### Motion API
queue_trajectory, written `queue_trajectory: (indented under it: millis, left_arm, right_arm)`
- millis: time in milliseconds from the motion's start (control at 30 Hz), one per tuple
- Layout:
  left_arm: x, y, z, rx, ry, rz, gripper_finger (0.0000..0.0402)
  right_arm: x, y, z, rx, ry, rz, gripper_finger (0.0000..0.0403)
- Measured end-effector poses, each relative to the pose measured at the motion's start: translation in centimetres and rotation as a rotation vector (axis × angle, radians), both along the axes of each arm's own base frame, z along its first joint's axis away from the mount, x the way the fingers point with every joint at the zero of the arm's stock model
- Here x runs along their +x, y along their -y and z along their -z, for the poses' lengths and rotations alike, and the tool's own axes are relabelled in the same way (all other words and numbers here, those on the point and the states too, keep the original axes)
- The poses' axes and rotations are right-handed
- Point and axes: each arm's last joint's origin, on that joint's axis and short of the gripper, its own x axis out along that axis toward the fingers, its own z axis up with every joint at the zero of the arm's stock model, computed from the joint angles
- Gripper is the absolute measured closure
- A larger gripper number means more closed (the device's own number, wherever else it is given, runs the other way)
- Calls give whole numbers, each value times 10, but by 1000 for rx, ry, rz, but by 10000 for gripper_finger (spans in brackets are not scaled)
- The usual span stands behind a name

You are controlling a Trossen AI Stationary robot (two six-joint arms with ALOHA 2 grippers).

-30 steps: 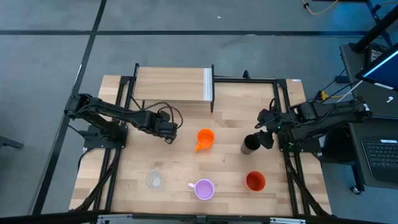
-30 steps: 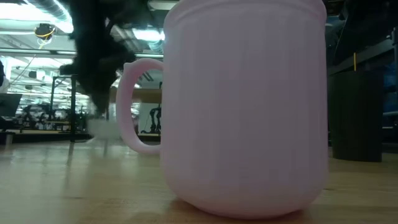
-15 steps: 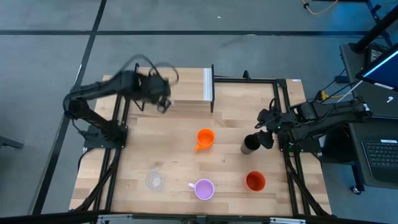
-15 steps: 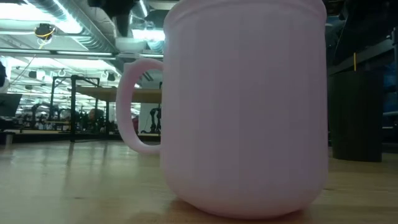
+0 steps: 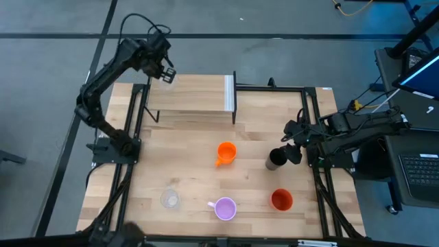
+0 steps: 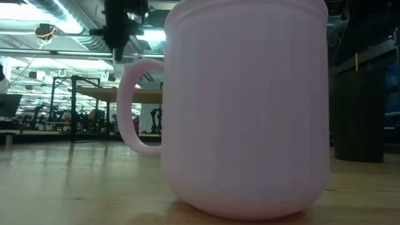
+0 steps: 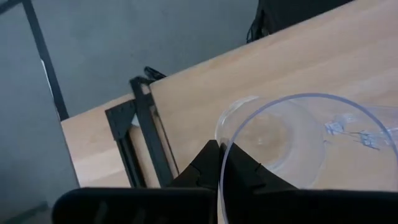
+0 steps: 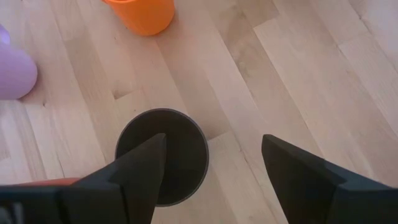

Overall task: Stack small to large cups/mugs on shelf
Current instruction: Put the top transparent mug on the shelf, then align the transparent mug with the transparent mug on the shelf

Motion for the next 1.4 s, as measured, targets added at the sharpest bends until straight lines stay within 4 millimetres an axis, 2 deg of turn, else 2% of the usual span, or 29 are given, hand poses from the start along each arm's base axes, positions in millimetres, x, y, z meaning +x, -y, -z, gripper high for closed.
queue_trajectory:
  millis: [200,367,600,1167,1267,1400]
  left_arm:
    - [2,-32,27,-88,-47,8,401]
    - [4,-42,37,-116,-70,20,401]
    - [-6,-48,38,-130,-87,24,397]
    - [-11,-51,37,-103,-140,51,327]
    - [-12,-49,32,-86,-133,51,315]
    - [-13,-47,15,-55,-115,49,303]
  right_arm:
    - [0,0,0,2,0,3,137]
    - [0,0,0,1,0,2,137]
    - [0,0,0,2,0,3,137]
    - [0,0,0,2,0,3,137]
    - [0,0,0,1,0,2,137]
    - [0,0,0,1,0,1,137]
